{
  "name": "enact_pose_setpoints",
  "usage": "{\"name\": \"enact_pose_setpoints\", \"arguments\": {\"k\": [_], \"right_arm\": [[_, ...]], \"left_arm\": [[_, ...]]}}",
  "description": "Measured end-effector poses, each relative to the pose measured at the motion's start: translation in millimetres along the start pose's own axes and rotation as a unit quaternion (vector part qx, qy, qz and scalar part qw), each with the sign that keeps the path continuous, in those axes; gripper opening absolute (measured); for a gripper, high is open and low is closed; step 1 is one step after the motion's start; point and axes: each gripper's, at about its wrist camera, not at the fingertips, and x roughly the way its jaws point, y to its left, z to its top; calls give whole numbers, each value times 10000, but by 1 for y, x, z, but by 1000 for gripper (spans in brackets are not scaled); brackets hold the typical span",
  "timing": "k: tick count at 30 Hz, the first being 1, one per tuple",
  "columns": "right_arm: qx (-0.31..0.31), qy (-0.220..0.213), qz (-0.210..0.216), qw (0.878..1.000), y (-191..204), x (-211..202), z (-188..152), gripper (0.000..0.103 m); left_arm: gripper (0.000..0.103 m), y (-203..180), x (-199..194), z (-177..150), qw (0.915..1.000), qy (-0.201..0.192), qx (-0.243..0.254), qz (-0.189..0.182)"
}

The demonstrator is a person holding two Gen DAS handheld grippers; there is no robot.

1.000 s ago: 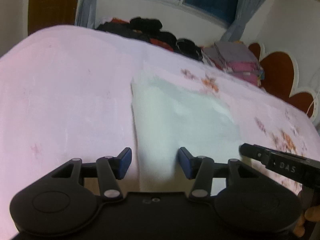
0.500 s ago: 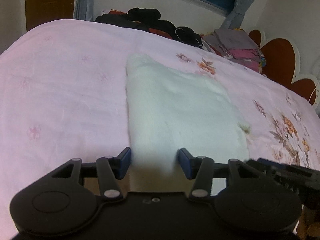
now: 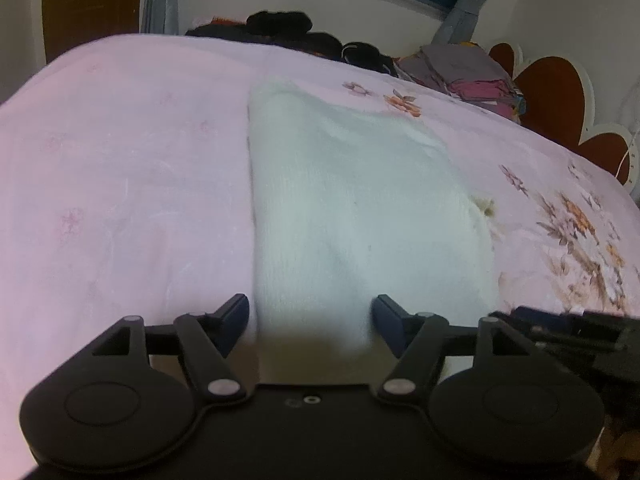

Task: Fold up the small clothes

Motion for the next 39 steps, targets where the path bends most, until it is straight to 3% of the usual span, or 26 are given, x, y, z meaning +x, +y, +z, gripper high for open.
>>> {"name": "enact_pose_setpoints", "arguments": {"k": [3,5,7,11,13,15,16,17,23,31,34,39], "right_arm": [[-19,36,41,10000,-2,1,2,30],[47,52,67,10000,-4,1,2,30],[-17,56,23,10000,-1,1,3,30],[-214,-14,-56,9998,4,-1,4,30],[-67,-70,-17,10000,1,-11,4,32],[214,-214,115,9995,-6,-28,0,50],[316,-301,175,9989,-8,-38,-2,70],[371,-395,253,9982,-11,-48,-6,74],[247,-674,527,9960,-13,-109,-23,74],[37,-938,874,9917,-17,-205,-60,74],[-12,-1036,998,9896,-20,-241,-72,87],[-147,-1407,1013,9847,-20,-294,-81,88]], "left_arm": [[72,-2,-3,-1,10000,-3,-51,64],[89,-5,-5,-1,9999,59,-72,117],[97,-6,-7,0,9997,81,-118,186],[103,-13,-18,-3,9990,107,-131,405],[103,-16,-28,-6,9987,99,-130,493],[103,-22,-40,-9,9986,71,-130,517],[103,-24,-48,-10,9985,5,-133,528],[103,-27,-57,-12,9984,-75,-139,542],[103,-54,-115,-23,9950,-378,-35,924],[103,-100,-206,-60,9880,-1022,125,1150],[103,-114,-234,-70,9869,-1205,164,1062],[103,-128,-266,-81,9855,-1259,175,1122]]}}
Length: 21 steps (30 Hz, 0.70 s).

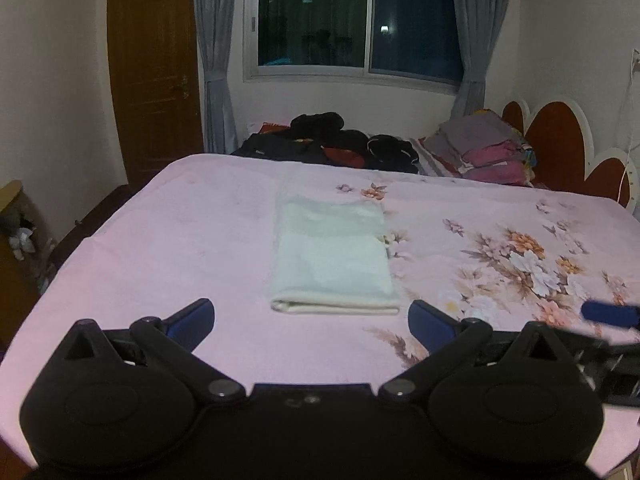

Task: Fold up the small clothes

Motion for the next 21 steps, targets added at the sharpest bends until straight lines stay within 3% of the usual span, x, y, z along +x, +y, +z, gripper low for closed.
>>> {"name": "enact_pose_setpoints", "arguments": {"k": [4,13,21], "right_arm": [[93,-226,-46,9997,6,-28,6,103],[-49,-568,-441,9974,29,-65,9,103],[-21,-692,-449,9966,32,-73,7,103]], "left_arm": [[103,5,-19,-3,9995,59,-297,28],[103,17,-46,-8,9974,-49,-575,425],[103,19,-54,-13,9972,-100,-491,548]]}}
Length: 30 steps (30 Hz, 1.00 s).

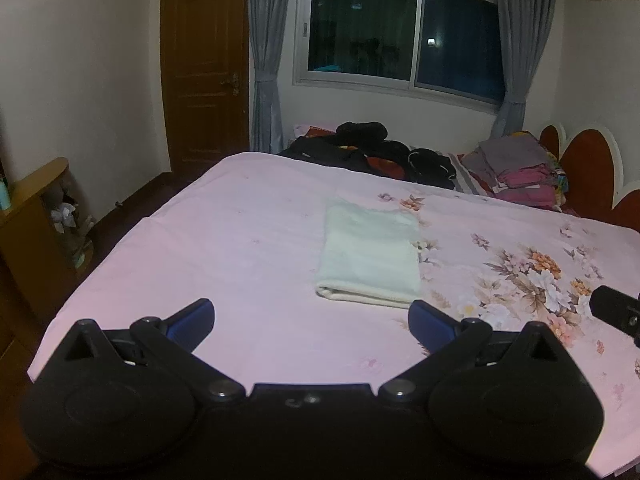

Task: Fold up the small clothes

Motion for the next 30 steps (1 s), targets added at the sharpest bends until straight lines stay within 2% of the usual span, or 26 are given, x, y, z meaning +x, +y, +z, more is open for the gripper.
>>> {"name": "enact_pose_setpoints", "arguments": {"k": [30], "right_arm": [[10,-32,83,10000,2,1,-1,103]], "left_arm": [[103,0,-6,-3,10000,34,37,5]]}}
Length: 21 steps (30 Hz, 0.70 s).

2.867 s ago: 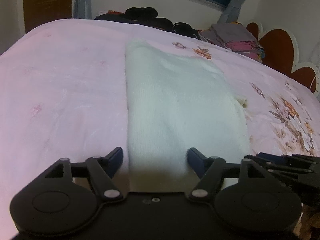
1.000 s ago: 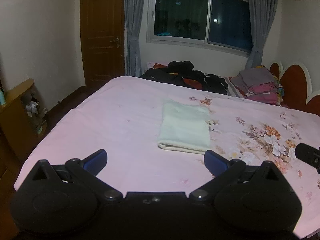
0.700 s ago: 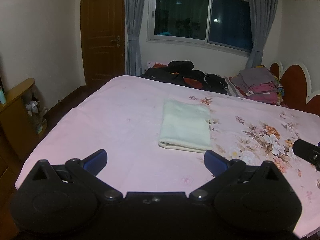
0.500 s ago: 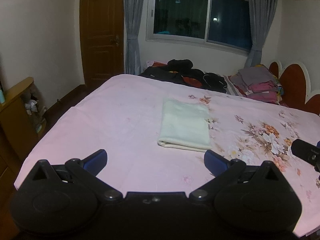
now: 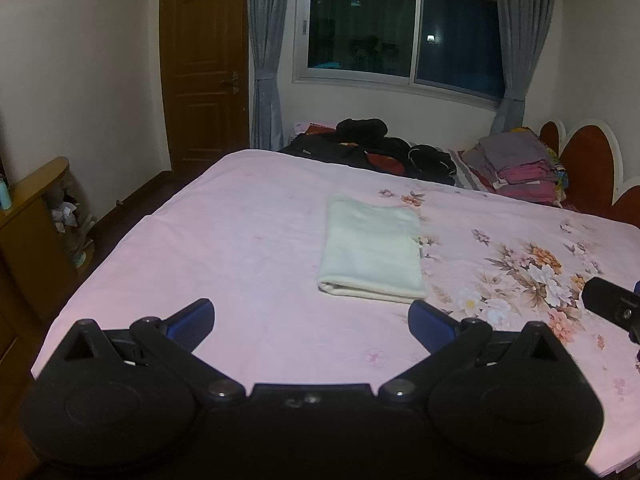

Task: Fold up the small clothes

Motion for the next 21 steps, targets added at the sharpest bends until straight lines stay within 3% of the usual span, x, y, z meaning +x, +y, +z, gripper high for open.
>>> {"name": "enact_pose_setpoints", "arguments": {"k": [21], "right_arm": [[54,73,-6,10000,-7,7,-3,103]], "left_arm": [[103,-1,5,-1,10000,29,35,13]]}}
